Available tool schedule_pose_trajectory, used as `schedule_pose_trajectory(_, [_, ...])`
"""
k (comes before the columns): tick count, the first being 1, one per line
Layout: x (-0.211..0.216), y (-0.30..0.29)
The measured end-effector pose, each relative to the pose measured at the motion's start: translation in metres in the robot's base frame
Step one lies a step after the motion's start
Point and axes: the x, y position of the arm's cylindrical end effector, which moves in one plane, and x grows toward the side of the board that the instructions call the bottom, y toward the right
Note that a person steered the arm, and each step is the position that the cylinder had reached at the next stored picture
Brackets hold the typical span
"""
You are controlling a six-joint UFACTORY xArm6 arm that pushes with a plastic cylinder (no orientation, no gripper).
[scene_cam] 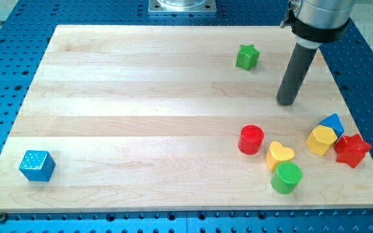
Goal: Push the red circle horizontally to the heart
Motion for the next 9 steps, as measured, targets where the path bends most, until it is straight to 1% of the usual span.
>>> schedule_pose_trajectory(1, [0.006, -0.016])
schedule_pose_trajectory(2, [0.025, -0.031])
schedule_pose_trajectory(3, [0.051, -0.033])
schedule_pose_trajectory(5, [0.084, -0.033])
schedule_pose_trajectory(6, [0.084, -0.036])
schedule_pose_trajectory(7, [0.084, -0.076])
schedule_pose_trajectory(9, [0.084, -0.177])
